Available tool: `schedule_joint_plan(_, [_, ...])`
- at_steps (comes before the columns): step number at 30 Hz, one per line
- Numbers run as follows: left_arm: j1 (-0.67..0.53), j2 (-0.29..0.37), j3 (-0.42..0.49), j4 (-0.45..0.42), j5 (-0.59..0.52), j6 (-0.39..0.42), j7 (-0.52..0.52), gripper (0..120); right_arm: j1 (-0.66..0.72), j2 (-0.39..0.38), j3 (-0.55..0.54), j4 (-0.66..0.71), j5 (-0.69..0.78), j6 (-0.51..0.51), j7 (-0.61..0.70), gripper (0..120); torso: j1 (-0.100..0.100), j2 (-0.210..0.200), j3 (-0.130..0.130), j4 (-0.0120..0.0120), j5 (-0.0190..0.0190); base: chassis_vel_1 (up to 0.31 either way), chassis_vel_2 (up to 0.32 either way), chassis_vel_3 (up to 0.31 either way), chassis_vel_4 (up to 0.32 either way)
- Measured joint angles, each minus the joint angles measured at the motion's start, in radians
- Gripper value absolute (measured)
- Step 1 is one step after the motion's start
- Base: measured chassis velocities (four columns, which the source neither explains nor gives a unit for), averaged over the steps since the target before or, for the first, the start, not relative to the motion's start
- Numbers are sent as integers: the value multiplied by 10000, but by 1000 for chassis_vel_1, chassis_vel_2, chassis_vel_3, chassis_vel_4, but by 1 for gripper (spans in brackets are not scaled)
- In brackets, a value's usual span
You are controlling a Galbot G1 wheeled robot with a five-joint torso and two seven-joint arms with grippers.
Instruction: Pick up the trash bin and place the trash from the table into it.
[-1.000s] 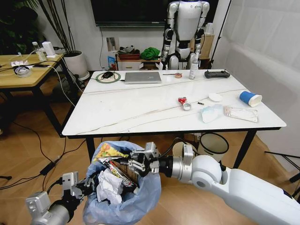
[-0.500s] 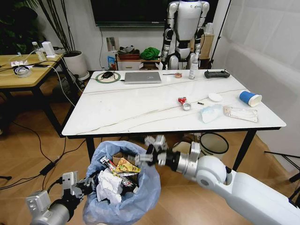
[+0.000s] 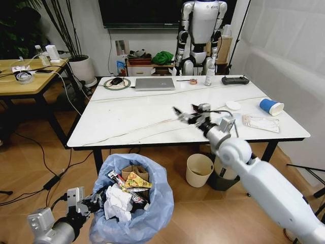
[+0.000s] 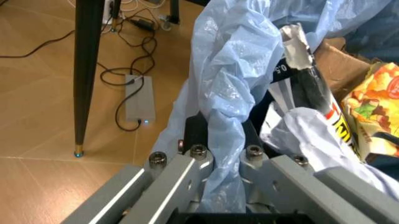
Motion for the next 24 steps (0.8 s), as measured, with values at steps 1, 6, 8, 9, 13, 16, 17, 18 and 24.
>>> schedule_joint_plan(1, [0, 0, 0, 0, 0, 0, 0, 0, 0, 0, 0, 0, 0, 0, 0, 100, 0, 0, 0, 0, 0, 0, 0, 0, 0])
schedule_joint_plan(6, [42, 3, 1, -70, 4, 0, 1, 0, 426, 685, 342, -1696, -949, -761, 69, 100, 0, -1, 0, -1, 3, 0, 0, 0, 0])
schedule_joint_plan(8, [80, 0, -16, -101, 11, 0, 2, 0, 600, 978, 427, -2229, -1133, -769, -45, 100, 0, -1, 0, -1, 2, 0, 0, 0, 0])
schedule_joint_plan(9, [93, -6, -16, -112, 17, 0, 3, 0, 682, 1103, 440, -2438, -1181, -750, -79, 100, 0, 0, 0, 1, 1, 0, 0, 0, 0])
schedule_joint_plan(13, [120, -33, -15, -129, 41, 0, 6, 0, 906, 1367, 448, -2864, -1265, -666, -158, 100, 0, 0, 0, 2, 0, 0, 0, 0, 0])
schedule_joint_plan(16, [145, -38, -15, -156, 49, 0, 7, 0, 1057, 1517, 395, -3182, -1405, -531, -229, 100, 0, -1, -1, 2, 1, 0, 0, 0, 0])
schedule_joint_plan(17, [145, -38, -15, -156, 49, 0, 7, 0, 1057, 1517, 395, -3182, -1405, -531, -229, 100, 0, -1, -1, 2, 1, 0, 0, 0, 0])
schedule_joint_plan(18, [153, -38, -21, -171, 49, -2, 7, 0, 1102, 1566, 380, -3292, -1485, -474, -255, 100, 0, -1, -1, 0, 0, 0, 0, 0, 0])
schedule_joint_plan(24, [158, -38, -46, -200, 44, -10, 11, 0, 1273, 1777, 334, -3796, -1695, -302, -446, 92, 0, 0, -1, 0, 0, 0, 0, 0, 0])
